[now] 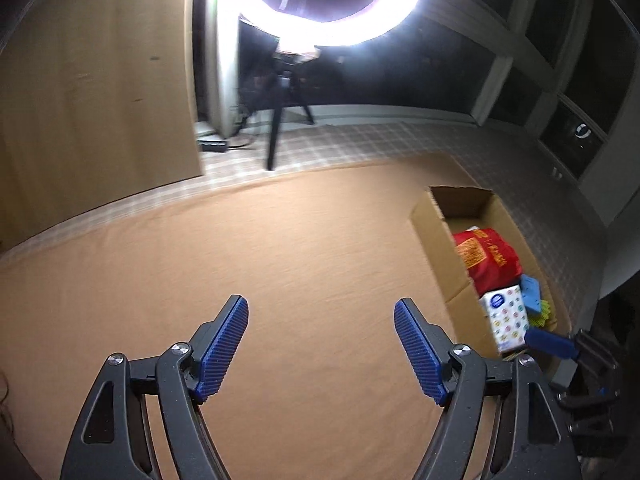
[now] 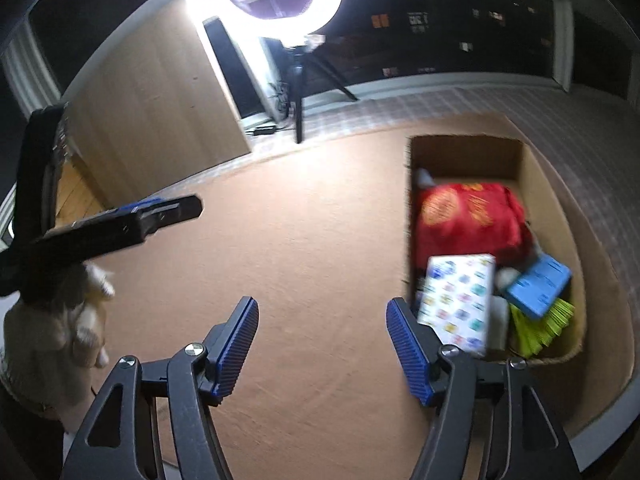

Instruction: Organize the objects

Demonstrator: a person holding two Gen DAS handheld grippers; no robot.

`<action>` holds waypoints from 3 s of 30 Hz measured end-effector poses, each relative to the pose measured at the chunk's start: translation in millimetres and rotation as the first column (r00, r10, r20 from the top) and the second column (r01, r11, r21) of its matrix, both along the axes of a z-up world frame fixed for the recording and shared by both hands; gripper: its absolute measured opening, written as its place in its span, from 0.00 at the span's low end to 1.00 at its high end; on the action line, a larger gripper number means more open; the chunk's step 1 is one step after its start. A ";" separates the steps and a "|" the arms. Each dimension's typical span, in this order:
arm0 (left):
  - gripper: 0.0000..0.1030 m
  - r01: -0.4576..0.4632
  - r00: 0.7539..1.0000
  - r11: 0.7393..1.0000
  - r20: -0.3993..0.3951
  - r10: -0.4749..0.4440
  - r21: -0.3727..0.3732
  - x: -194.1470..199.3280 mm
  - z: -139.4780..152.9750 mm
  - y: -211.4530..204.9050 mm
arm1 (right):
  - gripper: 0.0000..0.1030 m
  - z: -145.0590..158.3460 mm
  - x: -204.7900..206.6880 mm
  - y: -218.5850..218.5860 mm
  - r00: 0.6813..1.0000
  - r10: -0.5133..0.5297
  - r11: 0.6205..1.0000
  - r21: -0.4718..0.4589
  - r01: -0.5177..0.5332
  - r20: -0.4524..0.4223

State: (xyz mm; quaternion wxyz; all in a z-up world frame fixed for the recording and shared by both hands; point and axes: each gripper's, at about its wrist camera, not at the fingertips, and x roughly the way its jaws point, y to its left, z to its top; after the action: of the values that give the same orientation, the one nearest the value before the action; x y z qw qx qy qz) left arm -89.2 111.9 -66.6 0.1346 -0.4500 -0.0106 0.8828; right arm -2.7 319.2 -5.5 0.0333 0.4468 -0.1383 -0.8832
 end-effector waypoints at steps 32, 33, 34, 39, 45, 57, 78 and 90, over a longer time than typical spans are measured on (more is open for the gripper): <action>0.88 -0.344 0.936 0.936 0.048 0.348 -0.075 115.0 -28.5 -155.9 | 0.69 -11.9 -30.4 -141.4 0.971 0.234 0.968 0.104 -0.228 -0.048; 0.88 -0.343 0.936 0.936 0.048 0.347 -0.077 115.6 -28.3 -156.4 | 0.69 -11.9 -30.2 -141.9 0.972 0.231 0.969 0.104 -0.225 -0.047; 0.88 -0.341 0.937 0.937 0.047 0.345 -0.077 113.9 -27.6 -156.5 | 0.69 -11.9 -30.1 -142.6 0.972 0.229 0.969 0.102 -0.224 -0.046; 0.88 -0.329 0.941 0.941 0.048 0.334 -0.080 109.8 -28.4 -153.4 | 0.69 -13.0 -30.9 -142.8 0.975 0.217 0.972 0.104 -0.213 -0.037; 0.88 -0.313 0.947 0.946 0.050 0.317 -0.084 104.7 -30.2 -148.0 | 0.69 -14.7 -31.0 -140.4 0.978 0.205 0.974 0.101 -0.201 -0.032; 0.88 -0.307 0.948 0.948 0.056 0.313 -0.088 93.4 -35.7 -142.8 | 0.69 -15.7 -34.2 -135.2 0.981 0.194 0.976 0.109 -0.190 -0.027; 0.88 -0.321 0.943 0.942 0.061 0.328 -0.100 90.9 -42.2 -148.1 | 0.69 -18.7 -37.4 -133.1 0.982 0.189 0.976 0.111 -0.185 -0.021; 0.88 -0.325 0.942 0.940 0.057 0.332 -0.103 93.2 -41.1 -149.1 | 0.69 -16.9 -36.2 -130.8 0.986 0.167 0.977 0.136 -0.161 -0.028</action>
State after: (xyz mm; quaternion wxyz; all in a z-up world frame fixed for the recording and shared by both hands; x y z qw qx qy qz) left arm 3.9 -37.2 -107.8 -0.0359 -0.4798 -0.0496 0.8752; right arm -38.9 188.4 -22.5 0.0787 0.4406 -0.0408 -0.8933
